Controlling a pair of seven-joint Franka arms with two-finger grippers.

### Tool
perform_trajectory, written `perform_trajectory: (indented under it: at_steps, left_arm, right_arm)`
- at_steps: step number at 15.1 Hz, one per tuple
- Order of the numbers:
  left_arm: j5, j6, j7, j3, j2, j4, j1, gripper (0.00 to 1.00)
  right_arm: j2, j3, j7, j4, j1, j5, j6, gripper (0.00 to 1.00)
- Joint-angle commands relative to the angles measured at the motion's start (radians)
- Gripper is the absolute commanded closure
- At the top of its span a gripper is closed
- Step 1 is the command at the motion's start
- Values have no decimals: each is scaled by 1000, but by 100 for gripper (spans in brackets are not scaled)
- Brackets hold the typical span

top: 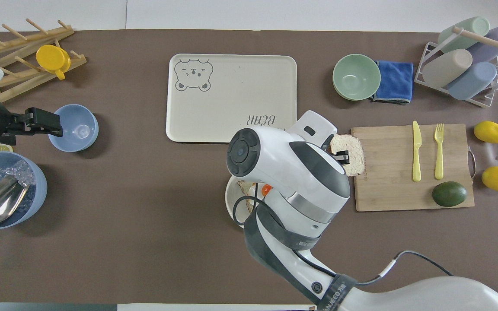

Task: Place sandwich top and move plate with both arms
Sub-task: 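Lift the bread slice with the right gripper and carry it over the plate, then lower the bread slice onto the egg and open the right gripper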

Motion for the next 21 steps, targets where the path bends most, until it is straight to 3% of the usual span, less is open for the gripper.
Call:
perform_trajectory:
  at_steps: [1, 5, 9, 21]
  left_arm:
    - [-7, 17, 16, -7, -16, -14, 41, 0]
    - [-7, 37, 17, -7, -17, -25, 68, 0]
    - [-7, 55, 11, -7, -23, -42, 69, 0]
    - [-7, 77, 13, -7, -37, -76, 69, 0]
  right_arm:
    - [81, 106, 34, 105, -4, -5, -75, 100]
    - [150, 208, 145, 107, -3, -2, -6, 100]
    - [202, 229, 204, 99, 19, 2, 52, 100]
    - [222, 272, 340, 33, 25, 8, 118, 100]
